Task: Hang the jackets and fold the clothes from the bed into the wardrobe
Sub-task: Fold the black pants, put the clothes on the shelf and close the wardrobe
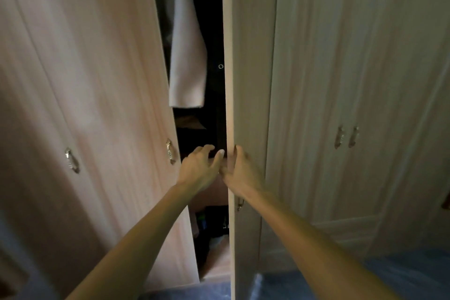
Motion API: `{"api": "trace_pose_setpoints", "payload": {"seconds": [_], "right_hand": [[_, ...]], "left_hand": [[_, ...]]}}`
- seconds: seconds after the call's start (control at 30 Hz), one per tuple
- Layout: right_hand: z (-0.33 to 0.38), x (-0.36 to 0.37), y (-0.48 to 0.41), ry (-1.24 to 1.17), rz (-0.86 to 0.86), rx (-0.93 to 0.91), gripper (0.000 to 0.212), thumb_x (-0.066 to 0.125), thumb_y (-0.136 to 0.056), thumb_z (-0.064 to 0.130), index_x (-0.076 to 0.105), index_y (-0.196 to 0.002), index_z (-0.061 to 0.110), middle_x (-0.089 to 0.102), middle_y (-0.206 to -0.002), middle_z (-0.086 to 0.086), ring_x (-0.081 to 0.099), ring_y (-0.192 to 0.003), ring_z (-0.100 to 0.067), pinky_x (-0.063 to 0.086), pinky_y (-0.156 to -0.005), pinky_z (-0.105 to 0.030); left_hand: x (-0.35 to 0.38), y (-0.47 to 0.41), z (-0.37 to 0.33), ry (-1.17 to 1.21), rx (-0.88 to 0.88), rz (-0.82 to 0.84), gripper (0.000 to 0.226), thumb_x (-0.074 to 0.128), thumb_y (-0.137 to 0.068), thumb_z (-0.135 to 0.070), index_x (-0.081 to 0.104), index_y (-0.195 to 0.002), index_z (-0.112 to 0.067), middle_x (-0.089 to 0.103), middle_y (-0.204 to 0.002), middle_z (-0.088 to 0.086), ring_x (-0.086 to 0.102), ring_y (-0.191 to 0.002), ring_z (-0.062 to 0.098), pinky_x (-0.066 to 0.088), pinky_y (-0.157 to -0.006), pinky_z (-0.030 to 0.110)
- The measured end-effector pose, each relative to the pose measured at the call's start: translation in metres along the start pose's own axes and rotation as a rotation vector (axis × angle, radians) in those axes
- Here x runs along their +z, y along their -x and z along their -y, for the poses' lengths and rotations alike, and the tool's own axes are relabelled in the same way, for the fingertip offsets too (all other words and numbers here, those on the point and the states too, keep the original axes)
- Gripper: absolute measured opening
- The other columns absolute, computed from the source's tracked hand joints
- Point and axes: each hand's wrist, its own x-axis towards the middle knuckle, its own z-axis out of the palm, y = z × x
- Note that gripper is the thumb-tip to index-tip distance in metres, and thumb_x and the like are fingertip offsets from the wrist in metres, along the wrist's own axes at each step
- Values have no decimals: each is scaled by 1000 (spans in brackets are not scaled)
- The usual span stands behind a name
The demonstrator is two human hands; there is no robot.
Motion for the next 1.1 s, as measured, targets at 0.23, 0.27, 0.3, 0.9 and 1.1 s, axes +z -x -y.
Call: {"api": "trace_pose_setpoints", "payload": {"seconds": [0.23, 0.27, 0.3, 0.9, 1.1], "right_hand": [[47, 74, -48, 68, 85, -43, 81, 48, -92, 49, 1, -150, 17, 31, -151, -9, 50, -123, -28, 45, -90, -35], [54, 84, -58, 70, 90, -44, 81, 48, -92, 49, 1, -150, 17, 31, -150, -9, 48, -124, -28, 44, -92, -35], [60, 93, -68, 71, 88, -42, 81, 48, -92, 48, 1, -151, 18, 33, -149, -9, 48, -125, -28, 43, -92, -35], [93, 191, -227, 56, 122, 78, 81, 48, -91, 47, 1, -152, 23, 38, -148, -12, 51, -120, -33, 44, -92, -34], [91, 214, -257, 60, 58, 89, 76, 47, -89, 47, 10, -149, 19, 48, -138, -10, 58, -108, -29, 50, -85, -36]], "left_hand": [[-20, -35, 94, -33, -77, -11, 56, 30, -95, -58, 49, -133, -21, 57, -129, 4, 59, -109, 24, 49, -91, 37], [-21, -42, 108, -22, -86, -11, 56, 31, -95, -58, 50, -132, -20, 57, -130, 4, 59, -110, 23, 49, -92, 37], [-23, -48, 121, -16, -90, -11, 55, 31, -95, -57, 51, -131, -20, 57, -130, 4, 58, -110, 23, 49, -92, 37], [-9, -170, 243, 103, -157, 37, 52, 35, -96, -53, 53, -128, -17, 58, -128, 5, 57, -109, 24, 45, -92, 35], [2, -196, 252, 83, -156, 47, 49, 35, -96, -52, 54, -127, -18, 58, -127, 5, 55, -113, 24, 45, -94, 36]]}}
